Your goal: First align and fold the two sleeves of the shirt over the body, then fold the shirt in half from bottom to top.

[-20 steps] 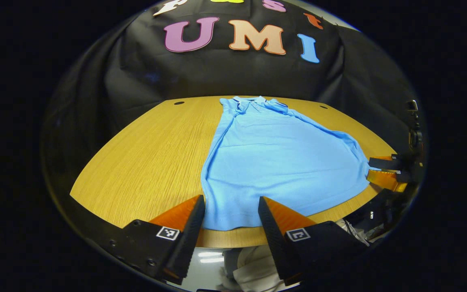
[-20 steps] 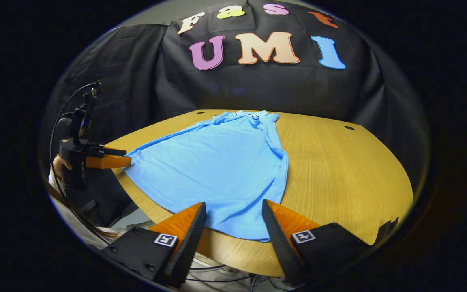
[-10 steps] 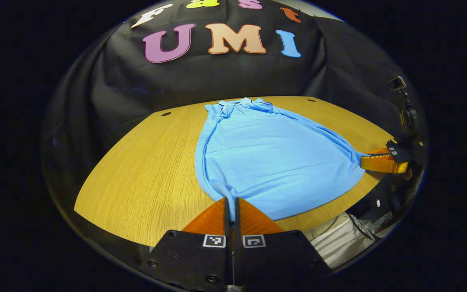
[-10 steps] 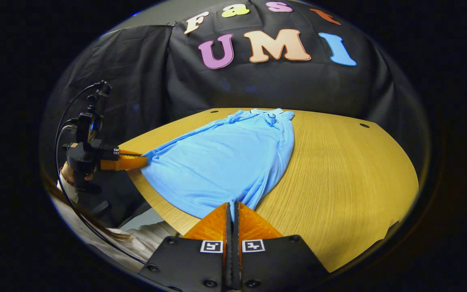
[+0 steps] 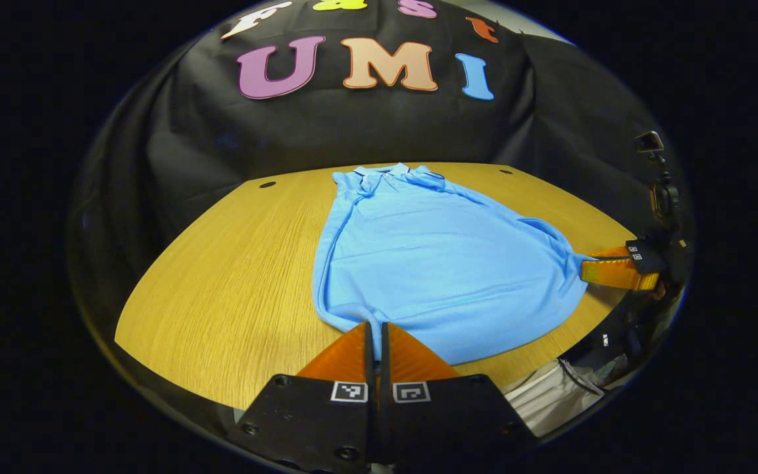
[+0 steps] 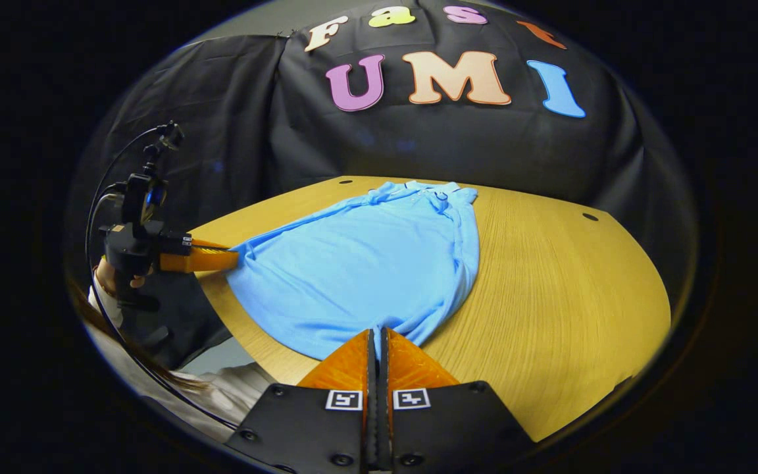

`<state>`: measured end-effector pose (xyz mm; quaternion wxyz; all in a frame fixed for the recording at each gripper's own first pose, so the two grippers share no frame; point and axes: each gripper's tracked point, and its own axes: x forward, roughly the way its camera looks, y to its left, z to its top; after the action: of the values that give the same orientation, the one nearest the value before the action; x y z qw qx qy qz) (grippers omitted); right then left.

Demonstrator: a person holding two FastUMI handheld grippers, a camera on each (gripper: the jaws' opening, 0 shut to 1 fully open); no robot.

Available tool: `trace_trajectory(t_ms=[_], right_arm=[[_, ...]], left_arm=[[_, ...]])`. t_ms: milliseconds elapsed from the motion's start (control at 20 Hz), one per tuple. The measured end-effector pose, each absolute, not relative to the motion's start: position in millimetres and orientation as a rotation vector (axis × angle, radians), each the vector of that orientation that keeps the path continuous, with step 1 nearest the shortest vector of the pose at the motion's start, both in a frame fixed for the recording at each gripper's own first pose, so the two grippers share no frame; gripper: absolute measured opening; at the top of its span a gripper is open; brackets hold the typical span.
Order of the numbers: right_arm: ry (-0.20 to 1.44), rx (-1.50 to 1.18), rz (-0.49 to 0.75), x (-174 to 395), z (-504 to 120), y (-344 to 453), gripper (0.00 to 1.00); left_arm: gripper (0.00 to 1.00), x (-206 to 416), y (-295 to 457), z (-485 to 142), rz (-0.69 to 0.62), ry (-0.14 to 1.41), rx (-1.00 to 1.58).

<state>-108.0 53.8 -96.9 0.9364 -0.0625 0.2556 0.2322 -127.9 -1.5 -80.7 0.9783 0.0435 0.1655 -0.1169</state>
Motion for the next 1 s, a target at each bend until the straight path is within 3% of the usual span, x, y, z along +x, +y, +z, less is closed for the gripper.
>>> trace_trajectory(t_ms=[400,1000], right_arm=[[0.457,-0.189,0.423,-34,-56,54,0.02],[0.481,-0.237,0.336,117,-19,49,0.02]], left_arm=[[0.0,-57,-3,-5,-0.313,0.216,-0.011],[0.0,84,-1,75,-0.336,0.195,-0.06]])
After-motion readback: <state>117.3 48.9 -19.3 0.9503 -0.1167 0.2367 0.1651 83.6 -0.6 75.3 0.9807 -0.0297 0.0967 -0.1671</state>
